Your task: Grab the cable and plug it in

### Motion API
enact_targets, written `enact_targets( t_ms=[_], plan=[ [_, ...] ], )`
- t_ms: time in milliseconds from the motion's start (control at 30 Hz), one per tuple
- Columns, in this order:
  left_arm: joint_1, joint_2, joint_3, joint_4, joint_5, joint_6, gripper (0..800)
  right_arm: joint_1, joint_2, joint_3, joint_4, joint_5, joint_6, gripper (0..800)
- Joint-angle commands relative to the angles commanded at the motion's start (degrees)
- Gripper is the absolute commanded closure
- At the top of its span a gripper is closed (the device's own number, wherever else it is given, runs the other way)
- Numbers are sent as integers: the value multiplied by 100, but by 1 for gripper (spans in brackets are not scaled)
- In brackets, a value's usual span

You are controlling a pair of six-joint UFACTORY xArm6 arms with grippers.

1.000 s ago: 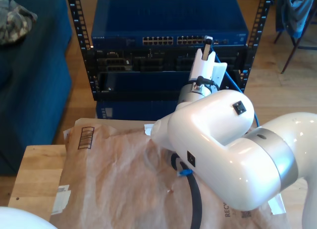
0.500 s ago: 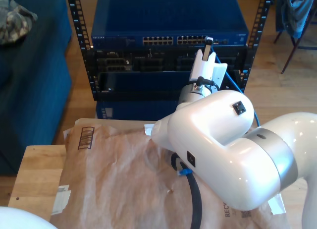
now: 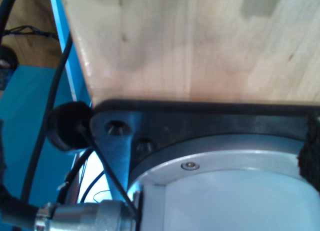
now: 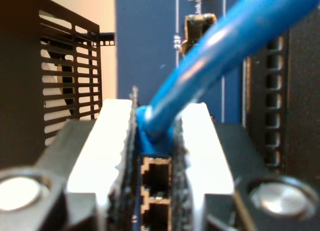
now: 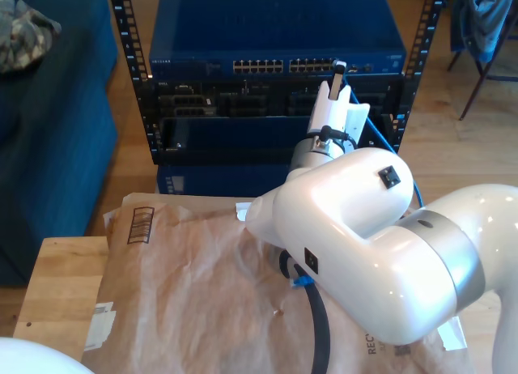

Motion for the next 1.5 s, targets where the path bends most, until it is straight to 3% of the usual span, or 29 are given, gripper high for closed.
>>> enact_targets(
  t_ms=[267,500,967,1000,1067,1133,1233,1500],
  plan=[
    [0,0,0,-9,0,0,0,0,35,-26,9,97,0,800],
    [0,0,0,0,0,0,0,0,202,-466,-9,114,0,800],
    [0,0,0,0,0,0,0,0,255,-475,-9,114,9,788],
    [0,0,0,0,0,0,0,0,246,-457,-9,114,9,742],
    [0,0,0,0,0,0,0,0,237,-422,-44,158,9,493],
    [0,0,0,0,0,0,0,9,220,-369,-35,273,18,322],
    [0,0,0,0,0,0,0,44,70,-70,-70,299,35,175],
    [0,0,0,0,0,0,0,264,-1609,2022,-70,554,62,129]
  ],
)
